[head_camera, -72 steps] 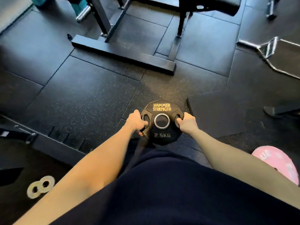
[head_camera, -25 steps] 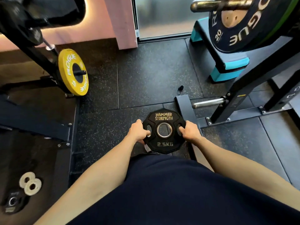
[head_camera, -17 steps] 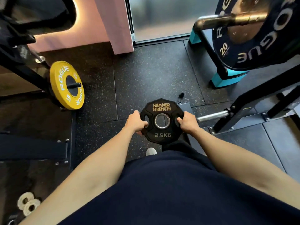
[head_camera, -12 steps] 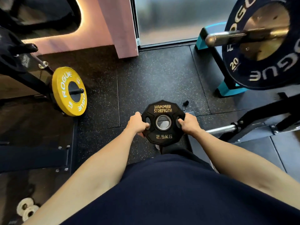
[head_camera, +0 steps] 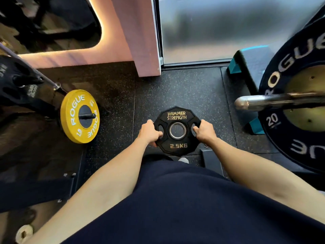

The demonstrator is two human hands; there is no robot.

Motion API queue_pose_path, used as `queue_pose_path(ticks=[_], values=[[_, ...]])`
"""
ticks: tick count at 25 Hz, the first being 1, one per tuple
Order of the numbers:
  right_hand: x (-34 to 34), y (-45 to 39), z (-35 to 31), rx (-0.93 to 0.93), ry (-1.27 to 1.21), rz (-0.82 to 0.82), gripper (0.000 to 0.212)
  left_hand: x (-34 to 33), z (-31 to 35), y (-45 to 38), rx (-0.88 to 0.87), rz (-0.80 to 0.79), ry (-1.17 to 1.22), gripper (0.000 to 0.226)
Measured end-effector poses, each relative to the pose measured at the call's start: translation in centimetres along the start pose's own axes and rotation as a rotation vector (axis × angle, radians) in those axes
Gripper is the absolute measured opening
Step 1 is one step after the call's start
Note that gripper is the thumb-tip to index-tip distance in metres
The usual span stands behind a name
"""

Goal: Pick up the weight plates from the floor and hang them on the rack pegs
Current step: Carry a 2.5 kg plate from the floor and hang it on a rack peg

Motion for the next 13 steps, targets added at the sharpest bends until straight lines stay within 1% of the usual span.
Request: queue_pose_path(ticks=[5,9,13], values=[[1.3,-4.9,-0.6,-0.059,-0.007,-0.027,0.032,1.4,3.3,-3.1,0.031,0.001,-0.016,0.04],[2.1,-9.5,-2.1,-0.016,0.037,-0.054,0.031,2.5,5.4,-6.8,0.061,-0.005,-0.007,0.046],[3.0,-16.1,-4.5,0.011,0.067,-0.092,0.028,4.9,7.9,-11.6,0.084,-0.017,0.028,0.043]])
Point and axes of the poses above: each hand's wrist, its own y-axis away from the middle knuckle, its own x-axis out of the back of the hand, z = x × y, the point moved 9 cm from there along -y, towards the middle knuckle, and after that the axes turned 15 degrees about x, right-handed, at the moved point
